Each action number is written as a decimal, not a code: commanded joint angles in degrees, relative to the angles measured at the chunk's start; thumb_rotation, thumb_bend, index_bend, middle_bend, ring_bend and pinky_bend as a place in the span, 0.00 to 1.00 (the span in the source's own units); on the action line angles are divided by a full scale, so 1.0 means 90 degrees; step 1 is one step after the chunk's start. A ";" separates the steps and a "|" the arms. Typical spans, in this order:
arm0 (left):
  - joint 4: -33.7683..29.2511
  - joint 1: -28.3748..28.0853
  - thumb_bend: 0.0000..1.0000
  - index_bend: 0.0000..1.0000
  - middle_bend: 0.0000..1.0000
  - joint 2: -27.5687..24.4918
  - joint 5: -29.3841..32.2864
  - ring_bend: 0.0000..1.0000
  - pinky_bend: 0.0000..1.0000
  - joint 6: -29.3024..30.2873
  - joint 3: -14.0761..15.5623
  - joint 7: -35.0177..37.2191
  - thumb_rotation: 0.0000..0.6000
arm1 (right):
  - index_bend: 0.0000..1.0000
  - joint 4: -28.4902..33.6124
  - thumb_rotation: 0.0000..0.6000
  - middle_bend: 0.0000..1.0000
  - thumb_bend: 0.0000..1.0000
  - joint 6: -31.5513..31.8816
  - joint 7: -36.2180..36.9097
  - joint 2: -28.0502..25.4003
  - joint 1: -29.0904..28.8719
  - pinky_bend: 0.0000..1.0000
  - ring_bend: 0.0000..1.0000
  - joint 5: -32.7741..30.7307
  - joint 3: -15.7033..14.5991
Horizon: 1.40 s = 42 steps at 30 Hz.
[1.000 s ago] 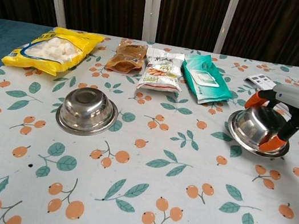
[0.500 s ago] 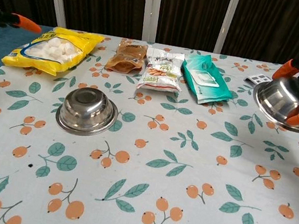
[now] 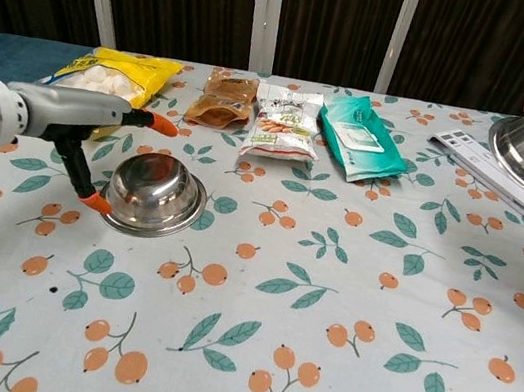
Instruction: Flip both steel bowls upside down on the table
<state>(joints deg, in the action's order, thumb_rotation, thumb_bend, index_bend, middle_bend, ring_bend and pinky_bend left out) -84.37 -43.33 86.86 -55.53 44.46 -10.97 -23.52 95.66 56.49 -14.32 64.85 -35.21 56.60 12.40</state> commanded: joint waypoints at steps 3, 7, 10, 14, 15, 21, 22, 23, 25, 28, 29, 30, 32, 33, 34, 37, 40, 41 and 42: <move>0.0227 -0.0291 0.04 0.08 0.01 0.0357 0.0279 0.00 0.04 -0.0023 0.0069 -0.0316 1.00 | 0.37 -0.0081 1.00 0.32 0.05 -0.0020 0.0076 -0.0049 0.0032 0.08 0.37 -0.0037 -0.0006; 0.0354 -0.0414 0.05 0.10 0.09 0.0573 0.0398 0.04 0.15 0.0019 0.0098 -0.0424 1.00 | 0.37 -0.0180 1.00 0.32 0.05 -0.0071 0.0209 -0.0065 0.0066 0.08 0.37 -0.0036 -0.0023; 0.0507 -0.0459 0.07 0.15 0.19 0.0771 0.0269 0.15 0.29 0.0141 0.0090 -0.0361 1.00 | 0.37 -0.0269 1.00 0.32 0.05 -0.0100 0.0307 -0.0083 0.0089 0.08 0.37 -0.0020 -0.0027; 0.0713 -0.0452 0.07 0.21 0.23 0.0953 0.0007 0.19 0.36 0.0346 0.0124 -0.0259 1.00 | 0.37 -0.0345 1.00 0.32 0.05 -0.0113 0.0396 -0.0115 0.0109 0.08 0.37 0.0010 -0.0022; 0.0754 -0.0459 0.07 0.22 0.23 0.0972 0.0004 0.19 0.36 0.0362 0.0146 -0.0291 1.00 | 0.37 -0.0350 1.00 0.32 0.05 -0.0112 0.0425 -0.0125 0.0115 0.08 0.37 0.0018 -0.0017; 0.0856 -0.0514 0.07 0.30 0.29 0.1064 0.0143 0.24 0.41 0.0404 0.0193 -0.0467 1.00 | 0.37 -0.0341 1.00 0.32 0.05 -0.0094 0.0509 -0.0202 0.0153 0.08 0.37 0.0106 -0.0021; 0.0851 -0.0514 0.07 0.30 0.29 0.1063 0.0127 0.24 0.41 0.0436 0.0179 -0.0452 1.00 | 0.37 -0.0336 1.00 0.32 0.05 -0.0080 0.0518 -0.0214 0.0161 0.08 0.37 0.0115 -0.0017; 0.0838 -0.0507 0.07 0.30 0.29 0.1056 0.0088 0.24 0.41 0.0495 0.0160 -0.0427 1.00 | 0.37 -0.0334 1.00 0.32 0.05 -0.0055 0.0530 -0.0225 0.0170 0.08 0.37 0.0121 -0.0007; 0.0712 -0.0455 0.07 0.30 0.29 0.0994 -0.0041 0.24 0.41 0.0660 0.0068 -0.0231 1.00 | 0.37 -0.0339 1.00 0.32 0.05 0.0019 0.0589 -0.0243 0.0194 0.08 0.37 0.0134 0.0036; 0.0279 -0.0264 0.07 0.30 0.29 0.0755 -0.0378 0.24 0.41 0.0924 -0.0174 0.0539 1.00 | 0.37 -0.0330 1.00 0.32 0.05 0.0060 0.0858 -0.0281 0.0224 0.09 0.37 0.0166 0.0149; 0.0129 -0.0190 0.07 0.30 0.29 0.0669 -0.0471 0.24 0.41 0.0989 -0.0258 0.0841 1.00 | 0.37 -0.0321 1.00 0.32 0.05 0.0060 0.1015 -0.0289 0.0234 0.09 0.37 0.0182 0.0205; -0.0041 -0.0106 0.07 0.30 0.29 0.0580 -0.0570 0.24 0.41 0.1047 -0.0353 0.1207 1.00 | 0.38 -0.0309 1.00 0.32 0.05 0.0053 0.1239 -0.0287 0.0248 0.09 0.37 0.0196 0.0280; -0.0414 0.0140 0.07 0.30 0.27 0.0379 -0.0890 0.24 0.41 0.1227 -0.0595 0.2287 1.00 | 0.39 -0.0300 1.00 0.32 0.05 -0.0043 0.2080 -0.0238 0.0291 0.09 0.37 0.0222 0.0523; -0.0514 0.0231 0.07 0.30 0.26 0.0304 -0.1013 0.23 0.41 0.1266 -0.0649 0.2688 1.00 | 0.39 -0.0322 1.00 0.32 0.05 -0.0123 0.2435 -0.0217 0.0302 0.09 0.37 0.0262 0.0601; -0.0590 0.0313 0.07 0.30 0.26 0.0238 -0.1135 0.23 0.41 0.1310 -0.0702 0.3072 1.00 | 0.39 -0.0364 1.00 0.32 0.05 -0.0210 0.2767 -0.0194 0.0308 0.09 0.37 0.0317 0.0665; -0.0617 0.0524 0.07 0.31 0.25 0.0178 -0.1578 0.20 0.40 0.1577 -0.0862 0.4213 1.00 | 0.39 -0.0551 1.00 0.32 0.05 -0.0505 0.3652 -0.0093 0.0289 0.09 0.37 0.0531 0.0787; -0.0350 0.0654 0.07 0.31 0.24 0.0281 -0.2048 0.19 0.39 0.1868 -0.0933 0.5348 1.00 | 0.40 -0.0654 1.00 0.32 0.05 -0.0903 0.4869 0.0003 0.0272 0.09 0.37 0.0729 0.0977; -0.0258 0.0683 0.07 0.31 0.24 0.0339 -0.2153 0.19 0.39 0.1967 -0.0958 0.5675 1.00 | 0.40 -0.0664 1.00 0.32 0.05 -0.1034 0.5223 0.0015 0.0268 0.09 0.37 0.0771 0.1032; -0.0175 0.0717 0.07 0.32 0.24 0.0410 -0.2242 0.19 0.39 0.2079 -0.0993 0.6043 1.00 | 0.40 -0.0672 1.00 0.32 0.05 -0.1166 0.5571 0.0034 0.0257 0.09 0.37 0.0802 0.1091</move>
<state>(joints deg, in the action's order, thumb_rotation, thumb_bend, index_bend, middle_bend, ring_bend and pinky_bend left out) -86.88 -39.90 90.41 -69.36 58.45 -17.44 18.40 91.04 51.34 23.43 63.90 -32.80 61.20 19.14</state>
